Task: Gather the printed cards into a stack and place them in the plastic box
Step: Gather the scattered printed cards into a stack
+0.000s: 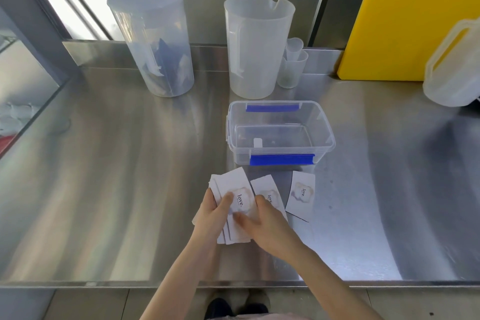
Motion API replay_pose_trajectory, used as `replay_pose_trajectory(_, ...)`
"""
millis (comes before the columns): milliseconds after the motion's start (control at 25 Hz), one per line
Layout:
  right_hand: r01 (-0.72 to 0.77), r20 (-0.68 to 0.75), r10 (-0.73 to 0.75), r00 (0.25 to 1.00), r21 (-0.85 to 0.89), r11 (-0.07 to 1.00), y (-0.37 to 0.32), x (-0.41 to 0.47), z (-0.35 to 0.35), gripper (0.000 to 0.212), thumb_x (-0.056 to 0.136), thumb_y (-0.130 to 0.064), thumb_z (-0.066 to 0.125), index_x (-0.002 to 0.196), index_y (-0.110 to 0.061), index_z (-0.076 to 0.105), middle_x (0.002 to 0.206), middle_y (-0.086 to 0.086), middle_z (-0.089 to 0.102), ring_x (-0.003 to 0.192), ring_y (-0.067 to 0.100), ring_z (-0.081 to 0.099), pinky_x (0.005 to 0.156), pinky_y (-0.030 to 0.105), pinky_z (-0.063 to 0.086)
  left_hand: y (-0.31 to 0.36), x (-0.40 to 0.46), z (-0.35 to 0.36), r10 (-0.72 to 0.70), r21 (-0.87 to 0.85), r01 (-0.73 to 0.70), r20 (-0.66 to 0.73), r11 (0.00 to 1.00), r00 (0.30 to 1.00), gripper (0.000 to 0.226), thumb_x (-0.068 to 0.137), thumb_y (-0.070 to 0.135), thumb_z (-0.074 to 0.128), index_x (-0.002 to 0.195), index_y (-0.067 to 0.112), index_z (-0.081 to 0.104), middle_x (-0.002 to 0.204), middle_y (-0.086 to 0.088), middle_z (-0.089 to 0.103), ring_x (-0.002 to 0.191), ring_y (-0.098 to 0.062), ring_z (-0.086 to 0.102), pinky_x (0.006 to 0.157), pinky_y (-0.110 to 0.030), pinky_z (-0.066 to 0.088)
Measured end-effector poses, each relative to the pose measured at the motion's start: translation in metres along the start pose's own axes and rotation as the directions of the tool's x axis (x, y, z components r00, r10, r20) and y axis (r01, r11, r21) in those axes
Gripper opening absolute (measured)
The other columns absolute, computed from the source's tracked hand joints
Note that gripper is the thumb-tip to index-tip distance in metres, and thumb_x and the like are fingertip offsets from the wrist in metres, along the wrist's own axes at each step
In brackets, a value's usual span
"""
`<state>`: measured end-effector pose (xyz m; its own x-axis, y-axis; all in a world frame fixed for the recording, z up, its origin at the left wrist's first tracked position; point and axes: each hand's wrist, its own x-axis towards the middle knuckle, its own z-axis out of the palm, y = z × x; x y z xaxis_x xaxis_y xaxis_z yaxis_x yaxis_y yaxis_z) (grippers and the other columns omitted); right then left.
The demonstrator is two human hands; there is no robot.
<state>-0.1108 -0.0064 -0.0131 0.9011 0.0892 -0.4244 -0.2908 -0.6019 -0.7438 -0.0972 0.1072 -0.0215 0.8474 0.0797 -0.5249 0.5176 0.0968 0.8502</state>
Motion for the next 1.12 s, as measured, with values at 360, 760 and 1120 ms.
replay_pose_trajectory(360, -0.213, -0.233, 0.107, 0.967, -0.495, 0.842, 0.040, 0.060, -0.016, 0.058, 0.085, -0.043, 0.053, 0.126, -0.005, 0.037, 0.132, 0.018, 0.043, 0.120, 0.034, 0.043, 0.096, 0.042, 0.041, -0.001, 0.006, -0.023, -0.035, -0.024, 0.036, 0.010, 0.999, 0.999, 0.030, 0.090, 0.022, 0.047, 0.119, 0.021, 0.050, 0.121, -0.009, 0.063, 0.108, -0.033, 0.061, 0.093, -0.061, 0.047)
replay_pose_trajectory(760, -0.137, -0.217, 0.162, 0.963, 0.125, 0.983, 0.035, 0.056, -0.012, 0.044, 0.088, -0.018, 0.053, 0.123, -0.006, 0.030, 0.120, 0.015, 0.053, 0.098, 0.024, 0.053, 0.086, 0.040, 0.048, 0.005, 0.005, -0.029, -0.033, -0.008, 0.033, 0.010, 0.999, 0.999, 0.031, 0.090, 0.024, 0.047, 0.122, 0.022, 0.047, 0.119, -0.008, 0.063, 0.107, -0.032, 0.061, 0.089, -0.064, 0.048)
replay_pose_trajectory(1120, 0.056, -0.190, 0.000, 0.982, 0.288, 0.956, 0.001, 0.016, -0.010, 0.023, 0.090, -0.023, 0.050, 0.105, -0.023, 0.032, 0.098, -0.009, 0.049, 0.082, 0.004, 0.052, 0.070, 0.022, 0.045, 0.005, 0.007, -0.015, -0.012, -0.031, 0.013, 0.033, 0.999, 0.999, 0.029, 0.090, 0.019, 0.046, 0.119, 0.019, 0.051, 0.120, -0.009, 0.063, 0.107, -0.030, 0.061, 0.097, -0.054, 0.047)
